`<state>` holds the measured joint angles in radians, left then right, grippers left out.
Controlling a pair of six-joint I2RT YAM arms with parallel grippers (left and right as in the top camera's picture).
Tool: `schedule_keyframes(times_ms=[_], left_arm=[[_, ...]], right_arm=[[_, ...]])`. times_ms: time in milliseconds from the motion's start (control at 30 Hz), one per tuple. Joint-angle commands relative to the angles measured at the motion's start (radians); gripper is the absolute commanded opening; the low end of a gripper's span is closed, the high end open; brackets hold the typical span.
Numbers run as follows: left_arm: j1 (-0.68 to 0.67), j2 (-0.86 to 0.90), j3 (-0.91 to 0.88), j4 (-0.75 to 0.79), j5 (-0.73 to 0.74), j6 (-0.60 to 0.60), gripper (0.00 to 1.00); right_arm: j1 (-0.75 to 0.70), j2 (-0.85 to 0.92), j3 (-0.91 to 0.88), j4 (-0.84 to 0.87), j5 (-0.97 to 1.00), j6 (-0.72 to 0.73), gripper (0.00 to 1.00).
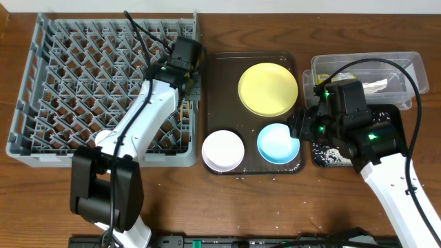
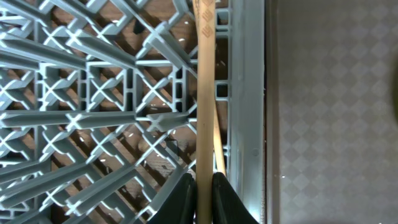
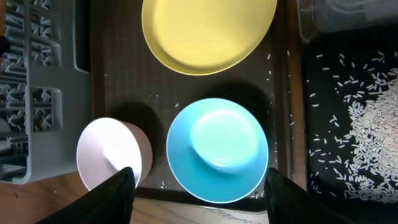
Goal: Sort waste into correct bins and load items into the dishwasher
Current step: 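Carry the chopstick into the dish rack and release with left gripper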
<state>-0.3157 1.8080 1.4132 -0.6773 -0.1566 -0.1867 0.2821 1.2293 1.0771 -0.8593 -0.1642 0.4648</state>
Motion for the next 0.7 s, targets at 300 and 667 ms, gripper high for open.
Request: schedule_keyframes(times_ms=[300,667], left_arm=[[0.0,0.036,-0.008,-0.005,-0.005,-0.009,0.16],[0.0,-0.213,0.018,-0.065,0.302,-0.009,0.48]], right_arm=[[0.007,0.0,0.001,-0.001,0.002,0.013,0.64],[0.007,0.0,0.001,0.008,0.025,0.007,0.64]])
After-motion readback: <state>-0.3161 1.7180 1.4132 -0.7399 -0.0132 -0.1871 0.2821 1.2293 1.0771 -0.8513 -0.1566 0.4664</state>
